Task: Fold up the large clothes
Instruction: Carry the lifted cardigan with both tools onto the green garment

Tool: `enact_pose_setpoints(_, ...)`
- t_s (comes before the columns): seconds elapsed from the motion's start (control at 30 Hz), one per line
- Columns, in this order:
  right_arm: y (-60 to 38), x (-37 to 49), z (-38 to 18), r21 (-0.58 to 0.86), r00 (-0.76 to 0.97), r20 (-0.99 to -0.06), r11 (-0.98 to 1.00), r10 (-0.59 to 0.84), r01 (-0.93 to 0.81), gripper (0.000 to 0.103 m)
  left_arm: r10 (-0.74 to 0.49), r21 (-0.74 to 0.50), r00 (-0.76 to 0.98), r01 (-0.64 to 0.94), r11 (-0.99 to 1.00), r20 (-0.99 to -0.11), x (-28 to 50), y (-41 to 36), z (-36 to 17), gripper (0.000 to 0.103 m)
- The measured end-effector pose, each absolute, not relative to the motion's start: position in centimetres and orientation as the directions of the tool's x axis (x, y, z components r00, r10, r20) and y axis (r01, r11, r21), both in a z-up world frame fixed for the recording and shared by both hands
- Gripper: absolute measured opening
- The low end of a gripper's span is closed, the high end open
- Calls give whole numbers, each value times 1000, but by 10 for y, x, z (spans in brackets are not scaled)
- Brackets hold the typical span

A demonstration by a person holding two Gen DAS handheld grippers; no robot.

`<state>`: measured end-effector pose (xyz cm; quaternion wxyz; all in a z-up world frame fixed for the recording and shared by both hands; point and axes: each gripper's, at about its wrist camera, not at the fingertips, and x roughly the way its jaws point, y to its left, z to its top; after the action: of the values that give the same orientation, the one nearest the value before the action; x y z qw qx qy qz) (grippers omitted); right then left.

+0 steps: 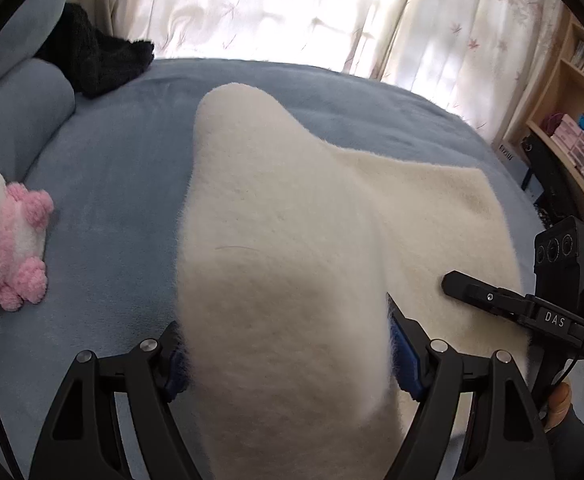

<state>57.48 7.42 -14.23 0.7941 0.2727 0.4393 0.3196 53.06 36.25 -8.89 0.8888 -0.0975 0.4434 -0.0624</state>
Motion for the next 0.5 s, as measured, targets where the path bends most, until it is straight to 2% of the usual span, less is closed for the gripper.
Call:
enact_pose_setpoints(0.17,60,583,-184,749,423,-500,622,756,-227,48,-243,-301,608,7,954,-756,539,383,-132,84)
enact_pose_setpoints(0.2,60,583,-185,742,419,-508,629,753,-232,53,-252,-305,611,17,952,-750,538,385,-134,85)
enact_pose_setpoints(0.27,61,583,-184,715,416,-528,652,740,-252,56,-248,-295,613,25,955,-750,538,384,-135,87)
enact_pose_setpoints(0.5,55,571,-169,651,393,-610,718,688,-246,57,-195,-248,609,-3,969,-769,533,376,-125,87)
